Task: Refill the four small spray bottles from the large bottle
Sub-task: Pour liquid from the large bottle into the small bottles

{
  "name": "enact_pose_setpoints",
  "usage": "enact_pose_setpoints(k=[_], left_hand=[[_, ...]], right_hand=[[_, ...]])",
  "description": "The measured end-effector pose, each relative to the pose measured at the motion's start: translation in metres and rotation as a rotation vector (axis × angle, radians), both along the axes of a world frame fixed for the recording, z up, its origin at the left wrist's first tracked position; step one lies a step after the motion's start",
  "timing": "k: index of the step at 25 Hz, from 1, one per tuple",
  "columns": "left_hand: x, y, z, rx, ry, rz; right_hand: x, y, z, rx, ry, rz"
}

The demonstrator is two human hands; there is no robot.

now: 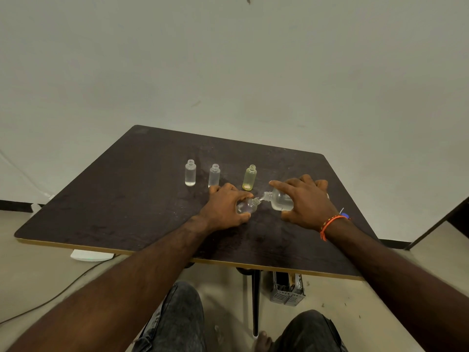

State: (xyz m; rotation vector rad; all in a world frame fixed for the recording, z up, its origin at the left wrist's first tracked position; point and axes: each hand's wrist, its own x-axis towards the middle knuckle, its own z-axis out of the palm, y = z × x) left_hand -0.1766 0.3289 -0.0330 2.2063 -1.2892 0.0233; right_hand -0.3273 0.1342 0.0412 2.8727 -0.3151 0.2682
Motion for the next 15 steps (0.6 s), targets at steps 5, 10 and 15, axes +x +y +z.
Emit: enact_pose_setpoints(k=[5, 10, 15], left_hand=[[-0.0010, -0.0007, 0.0000, -0.001, -0.003, 0.000], [-0.0026, -0.0021, -0.0006, -0.003, -0.015, -0.002], [-0.0027, -0.0033, -0.0019, -0.017, -0.006, -0.005]], right_hand=[[-0.0006, 0.0016, 0.0007, -0.015, 0.007, 0.003], [-0.0017, 0.0012, 0.0011, -0.021, 0.015, -0.002], [-0.0034, 0.0017, 0.0004, 0.008, 0.020, -0.018]])
